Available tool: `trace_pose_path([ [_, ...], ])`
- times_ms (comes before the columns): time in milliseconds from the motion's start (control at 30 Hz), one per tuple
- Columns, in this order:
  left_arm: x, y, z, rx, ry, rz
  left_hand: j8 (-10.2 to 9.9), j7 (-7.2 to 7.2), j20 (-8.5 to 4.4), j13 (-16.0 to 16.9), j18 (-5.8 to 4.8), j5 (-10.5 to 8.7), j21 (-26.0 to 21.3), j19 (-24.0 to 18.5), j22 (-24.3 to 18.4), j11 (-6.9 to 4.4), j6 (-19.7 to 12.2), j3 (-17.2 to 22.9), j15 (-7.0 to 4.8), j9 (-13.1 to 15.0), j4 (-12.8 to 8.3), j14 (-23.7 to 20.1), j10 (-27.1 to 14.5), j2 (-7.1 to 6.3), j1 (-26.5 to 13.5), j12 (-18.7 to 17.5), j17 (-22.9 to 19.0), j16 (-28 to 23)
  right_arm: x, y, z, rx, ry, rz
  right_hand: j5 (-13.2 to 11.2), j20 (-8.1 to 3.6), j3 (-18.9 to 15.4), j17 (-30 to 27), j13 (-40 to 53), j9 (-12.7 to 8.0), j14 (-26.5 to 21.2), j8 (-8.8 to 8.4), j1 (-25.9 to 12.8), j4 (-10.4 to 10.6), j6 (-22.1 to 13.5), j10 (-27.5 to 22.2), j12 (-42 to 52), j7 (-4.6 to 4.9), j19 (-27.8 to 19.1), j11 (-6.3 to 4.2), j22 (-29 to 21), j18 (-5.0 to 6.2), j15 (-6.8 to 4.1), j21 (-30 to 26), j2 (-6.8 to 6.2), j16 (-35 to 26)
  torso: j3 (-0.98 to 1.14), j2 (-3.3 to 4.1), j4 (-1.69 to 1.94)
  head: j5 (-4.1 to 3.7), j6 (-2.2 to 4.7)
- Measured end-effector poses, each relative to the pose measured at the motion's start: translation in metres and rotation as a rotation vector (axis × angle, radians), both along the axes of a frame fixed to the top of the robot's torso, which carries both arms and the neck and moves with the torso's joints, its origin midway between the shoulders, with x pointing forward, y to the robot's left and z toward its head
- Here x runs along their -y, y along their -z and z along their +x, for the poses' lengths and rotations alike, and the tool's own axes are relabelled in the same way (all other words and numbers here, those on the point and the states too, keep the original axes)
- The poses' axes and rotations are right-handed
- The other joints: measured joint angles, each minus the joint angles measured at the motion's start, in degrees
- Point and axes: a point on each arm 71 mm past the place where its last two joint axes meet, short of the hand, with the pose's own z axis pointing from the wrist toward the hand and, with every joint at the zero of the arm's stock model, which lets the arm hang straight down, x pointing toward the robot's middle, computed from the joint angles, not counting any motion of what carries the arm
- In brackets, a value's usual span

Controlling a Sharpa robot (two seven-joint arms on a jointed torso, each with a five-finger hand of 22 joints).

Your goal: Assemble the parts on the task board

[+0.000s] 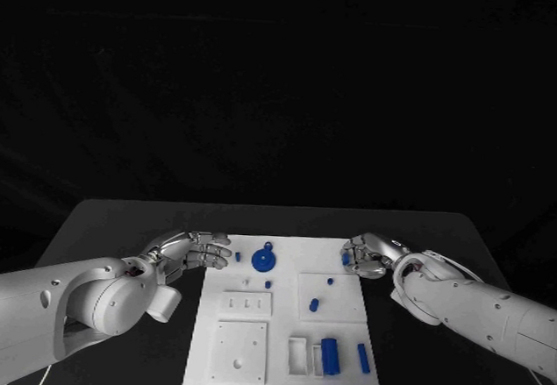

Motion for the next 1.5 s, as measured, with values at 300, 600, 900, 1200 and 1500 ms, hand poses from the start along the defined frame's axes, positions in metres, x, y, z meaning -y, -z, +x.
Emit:
trace_pose_path([
  [300, 0.0, 0.0, 0.0, 0.0, 0.001, 0.0, 0.0, 0.0, 0.0, 0.0, 0.0, 0.0, 0.0, 0.0, -0.01, 0.0, 0.0, 0.0, 0.0, -0.01, 0.0, 0.0, 0.0, 0.0, 0.0, 0.0, -0.04, 0.0, -0.001, 0.0, 0.0, 0.009, 0.005, 0.001, -1.06, 0.01, 0.55, 0.1, -0.12, 0.0, 0.08, 0.23, -0.3, -0.09, 0.22, -0.01, -0.01, -0.22, 0.01, -0.42, -0.01, 0.01, -0.25, 0.0, 0.29, 0.0, 0.02, 0.01, -0.01, 0.1, -0.07],
  [600, 0.0, 0.0, 0.0, -0.001, 0.001, -0.001, 0.0, 0.0, 0.0, -0.01, 0.0, 0.0, 0.0, 0.0, -0.04, 0.0, 0.0, 0.0, 0.0, -0.02, 0.0, 0.0, 0.0, 0.0, 0.0, 0.0, -0.03, 0.0, 0.0, -0.001, 0.001, 0.014, 0.01, 0.0, -2.16, 0.18, 1.1, 0.26, -0.18, 0.07, 0.11, 0.7, -0.43, -0.32, 4.35, -0.01, 0.0, 0.21, 0.0, -0.82, -0.01, 0.05, -0.69, 0.0, 0.87, 0.0, 0.03, -0.03, -0.04, 0.11, -0.08],
  [900, 0.0, 0.0, 0.0, -0.002, 0.001, 0.0, 0.0, 0.0, 0.0, -0.01, 0.0, 0.0, 0.0, 0.0, -0.04, 0.0, 0.0, 0.0, 0.0, -0.02, 0.0, 0.0, 0.0, 0.0, 0.0, 0.0, -0.03, 0.0, -0.001, -0.001, 0.001, 0.015, 0.009, 0.001, -4.38, 0.18, 1.5, 0.41, -0.26, 0.48, 0.19, 2.03, -0.89, -0.73, 6.31, 0.19, -0.01, -1.52, 0.0, -1.84, -0.01, 0.43, -1.62, 0.0, 1.67, -0.22, 0.04, -0.02, -0.05, 0.13, -0.05],
  [1200, 0.0, 0.0, 0.0, -0.002, 0.002, 0.001, 0.0, 0.0, 0.0, -0.01, 0.0, 0.0, 0.0, 0.0, -0.04, 0.0, 0.0, 0.0, 0.0, 0.0, 0.0, 0.0, 0.0, 0.0, 0.0, -0.01, -0.02, 0.0, -0.005, -0.001, 0.0, 0.023, 0.009, 0.004, -4.65, 0.18, 1.82, 0.46, -0.32, 0.48, 0.2, 2.23, -0.6, -0.71, 6.45, 0.19, -0.01, -1.56, -0.01, -1.84, -0.02, 0.55, -1.64, 0.0, 2.11, -0.44, 0.03, -0.02, -0.02, 0.05, -0.15],
  [1500, -0.001, 0.0, -0.001, 0.0, 0.006, 0.004, 1.37, -0.41, -1.49, 1.04, 0.0, 0.0, 1.55, 3.38, -0.04, -2.64, 4.92, 0.0, -1.65, 0.51, 0.0, 4.01, 5.32, 0.68, 0.68, 2.69, 0.44, 2.25, -0.016, -0.013, -0.002, 0.048, -0.001, -0.006, -4.65, -0.02, 2.22, 0.59, -0.31, 0.47, 0.21, 2.22, -0.59, -1.12, 6.89, 0.39, -0.01, -2.0, 0.22, -2.05, -0.01, 0.73, -2.03, 0.0, 2.1, -0.44, 0.01, -0.07, -0.13, 0.19, 0.13],
])
